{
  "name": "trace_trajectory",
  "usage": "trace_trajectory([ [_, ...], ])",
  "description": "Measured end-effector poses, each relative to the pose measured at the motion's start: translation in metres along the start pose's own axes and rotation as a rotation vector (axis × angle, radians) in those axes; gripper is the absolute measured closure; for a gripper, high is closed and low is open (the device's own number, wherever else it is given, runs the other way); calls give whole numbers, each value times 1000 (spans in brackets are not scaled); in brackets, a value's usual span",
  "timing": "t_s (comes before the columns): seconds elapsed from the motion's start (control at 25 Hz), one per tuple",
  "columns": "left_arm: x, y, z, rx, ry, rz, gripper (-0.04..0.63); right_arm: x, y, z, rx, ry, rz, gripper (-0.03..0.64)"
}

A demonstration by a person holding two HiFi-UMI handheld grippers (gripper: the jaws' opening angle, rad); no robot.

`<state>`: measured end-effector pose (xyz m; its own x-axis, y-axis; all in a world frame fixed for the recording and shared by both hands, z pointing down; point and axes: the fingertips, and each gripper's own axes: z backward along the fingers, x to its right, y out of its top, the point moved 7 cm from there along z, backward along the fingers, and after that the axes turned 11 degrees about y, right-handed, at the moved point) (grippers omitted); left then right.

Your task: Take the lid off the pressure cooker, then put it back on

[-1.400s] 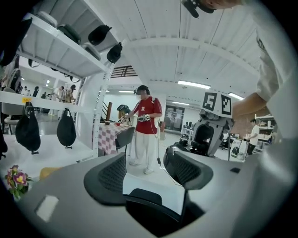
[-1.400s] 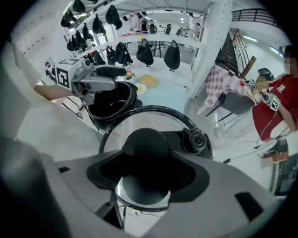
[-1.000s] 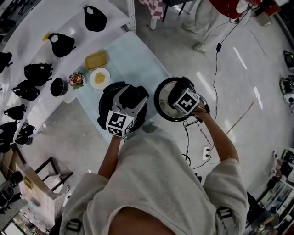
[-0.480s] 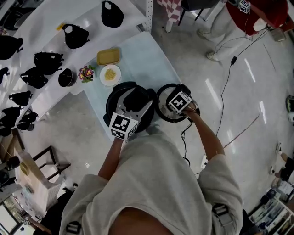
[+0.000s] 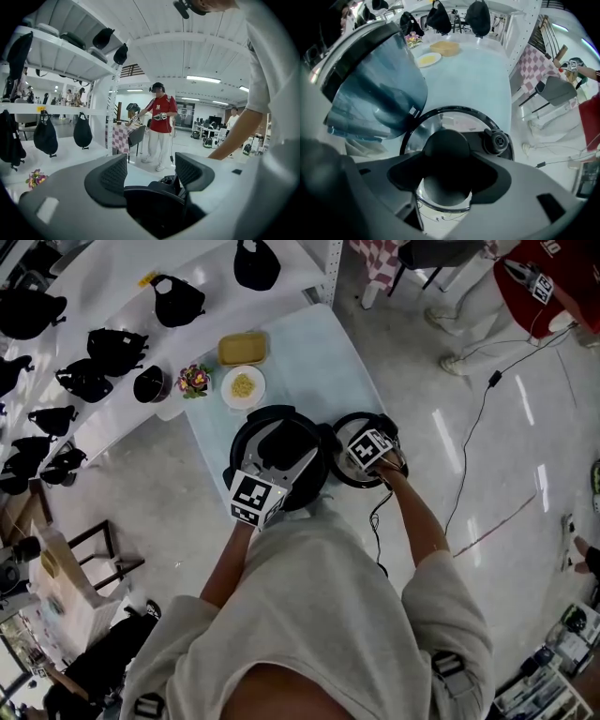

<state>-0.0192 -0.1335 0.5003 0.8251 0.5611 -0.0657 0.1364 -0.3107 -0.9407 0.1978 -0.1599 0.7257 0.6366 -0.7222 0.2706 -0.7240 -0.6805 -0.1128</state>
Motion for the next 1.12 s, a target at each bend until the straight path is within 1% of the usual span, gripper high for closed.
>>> trace_trajectory([
  [0.36,-5,-2,4,7,7,4,286,-2,2,-4,-2,10,11,339],
  [0.48,-3,-1,4,12,-1,0,287,-5,1,-2,8,15,20,308],
  [0.64,-3,-1,5,14,-3,1,287,-9,1,7,39,9,24,304],
  [0.72,-3,-1,5,18,-2,4,287,-11,0,16,89,-5,20,304],
  [0.84,-5,-2,5,22,0,6,287,-15,-4,31,183,-5,-2,304],
  [0.96,-6,-3,6,28,4,13,287,-25,-16,48,308,-23,-71,304],
  [1.04,-8,-2,7,30,4,14,287,-35,-20,60,379,-34,-86,305],
  [1.12,-9,-1,8,31,5,15,286,-43,-22,76,472,-55,-117,305],
])
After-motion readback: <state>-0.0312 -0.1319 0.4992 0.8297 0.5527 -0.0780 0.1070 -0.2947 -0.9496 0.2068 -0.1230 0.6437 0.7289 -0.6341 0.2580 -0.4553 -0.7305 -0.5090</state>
